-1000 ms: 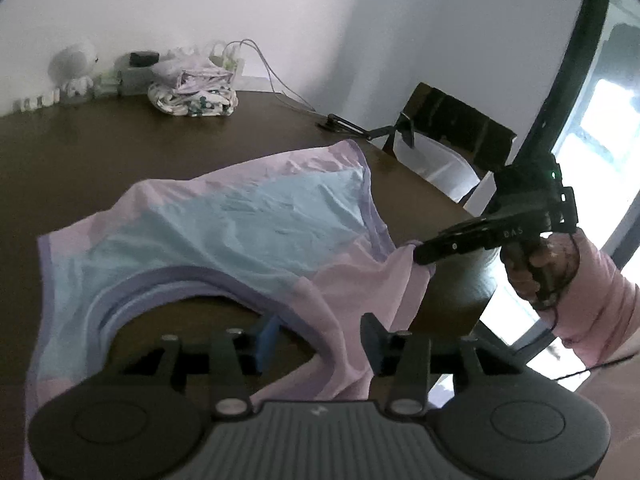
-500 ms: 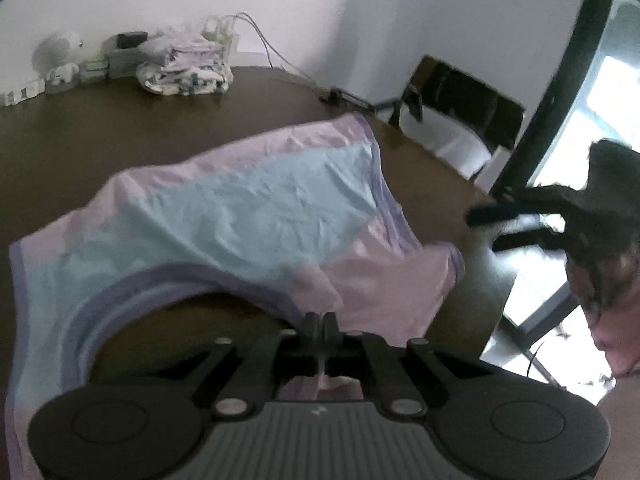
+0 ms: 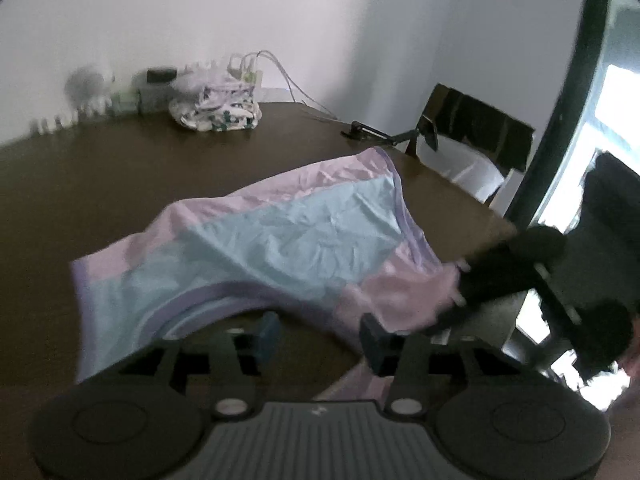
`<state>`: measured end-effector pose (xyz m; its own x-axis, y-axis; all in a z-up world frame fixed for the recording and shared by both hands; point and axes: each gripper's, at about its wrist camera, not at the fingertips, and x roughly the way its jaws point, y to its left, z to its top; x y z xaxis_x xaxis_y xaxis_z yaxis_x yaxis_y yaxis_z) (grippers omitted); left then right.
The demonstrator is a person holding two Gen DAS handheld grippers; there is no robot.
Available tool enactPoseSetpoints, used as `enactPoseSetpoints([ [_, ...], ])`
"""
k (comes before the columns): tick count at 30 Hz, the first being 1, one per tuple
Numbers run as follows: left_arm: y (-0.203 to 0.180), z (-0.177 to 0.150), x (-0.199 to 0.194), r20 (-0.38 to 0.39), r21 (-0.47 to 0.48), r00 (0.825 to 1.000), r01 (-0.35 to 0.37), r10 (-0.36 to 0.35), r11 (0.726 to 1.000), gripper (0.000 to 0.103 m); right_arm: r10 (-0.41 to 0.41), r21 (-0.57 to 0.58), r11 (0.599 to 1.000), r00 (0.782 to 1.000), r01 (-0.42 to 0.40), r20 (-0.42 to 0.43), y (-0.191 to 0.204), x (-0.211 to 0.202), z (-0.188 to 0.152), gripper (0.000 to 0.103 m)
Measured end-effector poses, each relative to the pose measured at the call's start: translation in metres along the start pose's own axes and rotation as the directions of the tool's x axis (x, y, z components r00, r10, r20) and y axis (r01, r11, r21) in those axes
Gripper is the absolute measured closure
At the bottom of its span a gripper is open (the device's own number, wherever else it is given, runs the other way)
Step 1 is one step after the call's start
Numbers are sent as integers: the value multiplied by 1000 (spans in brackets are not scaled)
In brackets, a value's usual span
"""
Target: Fold clothes
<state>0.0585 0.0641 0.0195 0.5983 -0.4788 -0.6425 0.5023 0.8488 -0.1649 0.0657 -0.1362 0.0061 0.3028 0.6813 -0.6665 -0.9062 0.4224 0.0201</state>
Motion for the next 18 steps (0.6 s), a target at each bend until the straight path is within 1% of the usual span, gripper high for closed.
enactPoseSetpoints([
  [2, -2, -9, -10, -2, 25, 1000, 6, -6, 1000, 58, -16, -12, 1000, 1000, 16, -25, -1, 7, 3, 70],
  [4, -3, -16, -16, -7, 57, 1000, -7, 7, 998, 58, -20, -14, 1000, 999, 19, -51, -2, 10, 6, 96],
  [6, -3, -18, -17, -13, 78, 1000, -22, 24, 997, 58, -27, 26, 999, 998, 29, -55, -8, 11, 10, 99],
  [7, -2, -18, -17, -13, 81, 1000, -20, 21, 997, 58, -33, 51, 998, 998, 35, -53, -11, 11, 12, 100],
  [9, -1, -18, -16, -10, 89, 1000, -10, 10, 996, 58, -53, 101, 993, 998, 56, -36, -19, 9, 15, 101],
  [14, -5, -15, -6, -29, 154, 1000, 4, 0, 988, 59, -7, 242, 970, 1000, 7, 0, -38, 7, 18, 101],
  [16, -2, -13, 3, -55, 164, 998, 3, 6, 987, 62, -12, 260, 965, 1000, 13, -6, -40, 10, 17, 101],
  [17, 1, -12, 6, -64, 162, 998, 7, 4, 987, 67, -21, 265, 964, 1000, 23, -10, -41, 12, 17, 101],
  [18, 3, -11, 9, -74, 159, 997, 10, 2, 987, 85, -29, 278, 960, 1000, 31, -11, -42, 13, 16, 100],
])
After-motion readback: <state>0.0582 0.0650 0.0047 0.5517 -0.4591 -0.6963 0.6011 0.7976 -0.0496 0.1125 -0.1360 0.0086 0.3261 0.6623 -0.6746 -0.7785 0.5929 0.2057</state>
